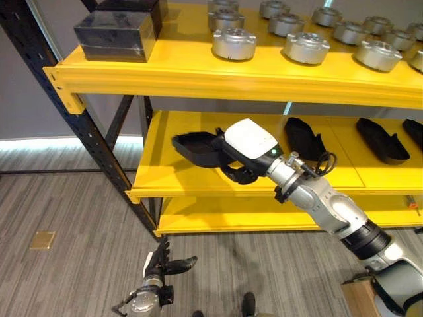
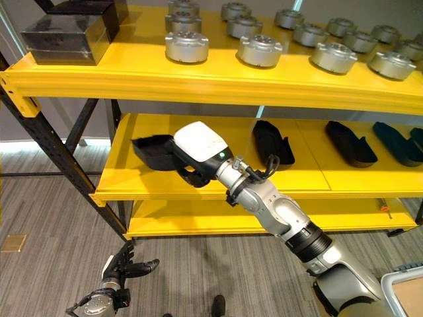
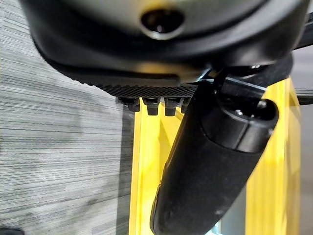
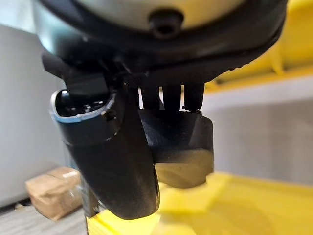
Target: Move parts from the plastic box to the shelf.
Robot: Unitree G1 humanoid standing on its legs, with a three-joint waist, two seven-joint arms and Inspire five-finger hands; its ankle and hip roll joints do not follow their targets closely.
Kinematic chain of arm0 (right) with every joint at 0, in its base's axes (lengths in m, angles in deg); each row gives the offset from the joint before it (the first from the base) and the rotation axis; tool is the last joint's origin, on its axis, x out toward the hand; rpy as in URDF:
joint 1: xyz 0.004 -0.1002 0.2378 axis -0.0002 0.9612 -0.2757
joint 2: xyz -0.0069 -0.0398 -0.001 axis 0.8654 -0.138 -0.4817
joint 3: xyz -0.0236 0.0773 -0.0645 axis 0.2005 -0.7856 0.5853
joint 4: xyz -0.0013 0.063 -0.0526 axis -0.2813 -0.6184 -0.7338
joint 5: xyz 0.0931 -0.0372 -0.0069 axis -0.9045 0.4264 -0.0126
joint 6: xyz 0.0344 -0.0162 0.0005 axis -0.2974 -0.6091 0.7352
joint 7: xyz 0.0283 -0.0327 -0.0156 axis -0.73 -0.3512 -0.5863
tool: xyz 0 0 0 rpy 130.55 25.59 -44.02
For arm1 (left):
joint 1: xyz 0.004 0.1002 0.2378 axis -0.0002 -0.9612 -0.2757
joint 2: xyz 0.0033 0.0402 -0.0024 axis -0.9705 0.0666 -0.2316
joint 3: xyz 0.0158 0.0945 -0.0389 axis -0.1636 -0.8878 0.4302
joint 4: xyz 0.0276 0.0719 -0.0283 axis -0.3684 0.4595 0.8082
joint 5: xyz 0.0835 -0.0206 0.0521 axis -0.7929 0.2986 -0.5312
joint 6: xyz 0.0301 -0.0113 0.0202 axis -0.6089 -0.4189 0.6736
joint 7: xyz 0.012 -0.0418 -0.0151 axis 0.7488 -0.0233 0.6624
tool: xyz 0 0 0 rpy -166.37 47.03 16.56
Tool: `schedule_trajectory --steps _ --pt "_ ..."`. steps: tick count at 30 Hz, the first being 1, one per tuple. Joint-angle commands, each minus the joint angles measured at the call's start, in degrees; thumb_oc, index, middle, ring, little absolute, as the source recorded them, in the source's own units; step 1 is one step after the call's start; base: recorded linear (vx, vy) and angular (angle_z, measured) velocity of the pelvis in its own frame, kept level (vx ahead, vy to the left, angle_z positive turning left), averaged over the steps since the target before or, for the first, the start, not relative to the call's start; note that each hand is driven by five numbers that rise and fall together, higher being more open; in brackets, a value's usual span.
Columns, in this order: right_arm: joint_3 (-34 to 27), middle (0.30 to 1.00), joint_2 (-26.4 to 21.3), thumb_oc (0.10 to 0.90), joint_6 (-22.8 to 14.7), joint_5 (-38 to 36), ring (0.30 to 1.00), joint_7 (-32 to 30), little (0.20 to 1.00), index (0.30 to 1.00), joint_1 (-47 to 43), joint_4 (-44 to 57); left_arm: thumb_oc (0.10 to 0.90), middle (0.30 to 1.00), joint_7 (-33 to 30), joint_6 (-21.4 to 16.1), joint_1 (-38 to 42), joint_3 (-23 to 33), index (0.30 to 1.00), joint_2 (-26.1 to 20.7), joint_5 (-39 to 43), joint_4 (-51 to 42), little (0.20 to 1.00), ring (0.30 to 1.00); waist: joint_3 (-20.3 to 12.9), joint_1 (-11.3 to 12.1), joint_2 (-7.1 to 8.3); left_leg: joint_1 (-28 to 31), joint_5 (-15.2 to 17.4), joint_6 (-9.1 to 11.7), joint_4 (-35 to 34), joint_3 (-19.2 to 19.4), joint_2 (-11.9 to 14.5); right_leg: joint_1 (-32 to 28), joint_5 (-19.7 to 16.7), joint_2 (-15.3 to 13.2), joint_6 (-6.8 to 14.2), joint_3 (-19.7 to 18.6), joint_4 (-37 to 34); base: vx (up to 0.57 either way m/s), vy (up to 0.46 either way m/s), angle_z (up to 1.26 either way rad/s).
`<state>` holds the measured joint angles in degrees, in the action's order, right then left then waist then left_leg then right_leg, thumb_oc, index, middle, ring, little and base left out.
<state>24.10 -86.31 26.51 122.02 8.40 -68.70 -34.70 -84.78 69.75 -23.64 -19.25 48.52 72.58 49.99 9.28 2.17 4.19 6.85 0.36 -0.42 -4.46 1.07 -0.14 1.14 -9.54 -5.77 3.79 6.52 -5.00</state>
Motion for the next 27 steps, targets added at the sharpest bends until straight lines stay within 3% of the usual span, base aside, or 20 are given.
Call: schedule_trajectory --steps 1,14,21,27 --pt "-2.4 0.300 0.4 0.400 -0.1 2.2 0.300 -5.1 0.300 0.300 -8.5 0.9 0.900 1.000 1.1 -5.1 3.6 -2.2 1.000 -2.8 1.0 -3.2 1.000 1.000 -2.9 2.2 -1.14 2.0 1.8 3.5 -0.4 -0.7 6.7 -0.9 0.9 -4.5 3.7 1.5 2.0 0.00 -0.048 0.06" --pt "7.2 0.300 3.1 0.400 4.6 3.4 0.300 -6.5 0.300 0.300 -23.4 -27.0 0.900 1.000 1.4 -7.3 6.6 -5.7 1.000 -6.3 5.2 -3.8 1.000 1.000 3.4 4.8 -3.35 -6.8 -1.9 5.4 -0.2 -2.9 8.5 5.0 0.3 -3.8 3.5 4.4 1.1 -0.06 -0.058 0.12" --pt "5.9 0.300 4.7 0.400 6.6 -0.8 0.300 -9.2 0.300 0.300 -27.7 -34.5 0.900 1.000 1.3 -7.5 7.7 -7.1 1.000 -7.1 6.4 -4.6 1.000 1.000 5.8 5.4 -4.48 -10.4 -3.5 5.8 -0.5 -3.9 8.3 8.1 -0.3 -4.2 3.5 5.2 1.3 -0.05 -0.017 0.09" --pt "5.1 0.300 2.7 0.400 7.9 -2.4 0.300 -11.8 0.300 0.300 -31.5 -37.8 0.900 1.000 1.0 -7.7 8.5 -7.3 1.000 -8.0 7.0 -5.6 1.000 1.000 7.5 5.4 -5.48 -13.3 -4.5 6.2 -0.5 -4.0 8.1 10.7 -0.7 -4.5 3.6 5.2 1.3 -0.03 -0.005 0.00"
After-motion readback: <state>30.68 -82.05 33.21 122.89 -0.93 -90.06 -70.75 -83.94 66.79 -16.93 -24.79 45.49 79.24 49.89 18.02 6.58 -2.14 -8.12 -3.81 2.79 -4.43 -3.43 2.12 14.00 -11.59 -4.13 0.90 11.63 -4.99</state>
